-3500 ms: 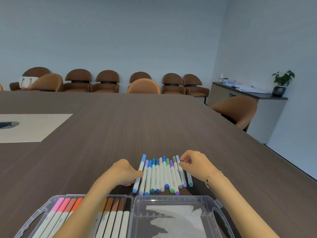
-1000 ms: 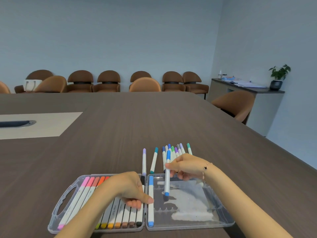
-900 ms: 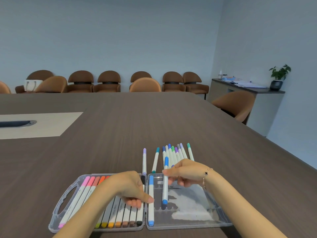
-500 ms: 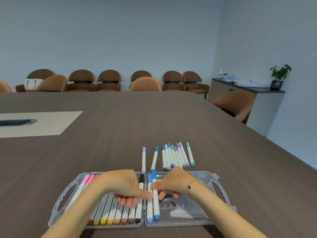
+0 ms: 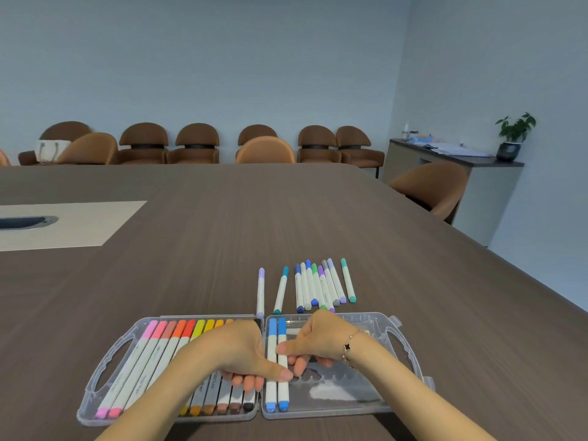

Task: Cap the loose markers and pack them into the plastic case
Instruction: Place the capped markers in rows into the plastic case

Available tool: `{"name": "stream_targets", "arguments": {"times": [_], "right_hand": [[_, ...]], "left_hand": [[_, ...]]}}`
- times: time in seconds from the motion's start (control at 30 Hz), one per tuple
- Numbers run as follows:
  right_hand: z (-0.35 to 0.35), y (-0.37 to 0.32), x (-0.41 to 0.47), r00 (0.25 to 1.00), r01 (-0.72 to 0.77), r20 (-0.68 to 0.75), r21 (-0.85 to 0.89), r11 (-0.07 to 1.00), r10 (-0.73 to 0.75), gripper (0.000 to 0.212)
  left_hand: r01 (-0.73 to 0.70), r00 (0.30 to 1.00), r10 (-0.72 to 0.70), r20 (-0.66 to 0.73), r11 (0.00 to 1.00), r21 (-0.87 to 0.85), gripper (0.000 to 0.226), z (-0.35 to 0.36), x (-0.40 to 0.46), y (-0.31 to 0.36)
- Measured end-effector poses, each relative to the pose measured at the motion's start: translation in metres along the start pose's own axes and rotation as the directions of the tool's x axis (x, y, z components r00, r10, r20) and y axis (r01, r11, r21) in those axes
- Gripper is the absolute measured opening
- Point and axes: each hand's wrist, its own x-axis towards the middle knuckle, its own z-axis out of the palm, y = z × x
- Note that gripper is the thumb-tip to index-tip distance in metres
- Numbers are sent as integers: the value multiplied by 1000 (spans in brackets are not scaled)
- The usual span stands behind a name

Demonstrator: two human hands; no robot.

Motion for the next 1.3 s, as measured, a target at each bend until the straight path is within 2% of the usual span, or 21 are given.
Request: {"name": "stream_targets", "arguments": {"times": [0.2, 0.27, 0.37, 0.4, 0.43, 0.57, 0.7, 0.8, 0.9, 1.0, 1.2, 1.3], "right_hand": [[-9, -3, -3, 999, 17, 44, -56, 998, -15, 35], [-26, -2, 1, 998, 41, -51, -31, 999, -42, 34], [-59, 6, 32, 919, 5, -393, -26, 1000, -15, 29], [-67, 9, 45, 894, -20, -448, -39, 999, 0, 25], [-72, 11, 58, 881, -36, -473, -50, 998, 8, 19], [-74, 13, 98, 857, -117, -511, -72, 990, 65, 16], [-69, 7, 111, 849, -165, -524, -151, 975, 63, 17], [-71, 2, 112, 870, -210, -486, -213, 954, 84, 17], [-76, -3, 112, 891, -252, -434, -228, 941, 134, 25], [-80, -3, 108, 892, -254, -425, -190, 948, 154, 31], [-76, 5, 101, 887, -229, -440, -156, 961, 140, 33], [-76, 5, 101, 891, -184, -437, -99, 978, 123, 33]], "left_hand": [[-50, 999, 50, -15, 999, 0, 39, -8, -3, -5], [-102, 976, 79, -202, 989, -109, 34, -25, -4, -15], [-212, 820, -13, -572, 922, -324, 15, -47, 1, -37], [-236, 777, -39, -629, 908, -347, 9, -49, 5, -43], [-247, 761, -37, -647, 906, -343, 7, -49, 9, -48], [-244, 831, 55, -553, 930, -275, 6, -42, 20, -50], [-248, 795, 54, -605, 938, -243, 10, -35, 27, -45], [-236, 782, 51, -622, 947, -220, 13, -30, 36, -32], [-219, 773, 44, -633, 955, -201, 13, -34, 57, -8], [-200, 769, 22, -639, 958, -207, 8, -40, 83, 18], [-56, 821, -11, -571, 993, -100, 25, -41, 111, 44], [6, 834, -38, -551, 998, -60, 24, -39, 117, 50]]}}
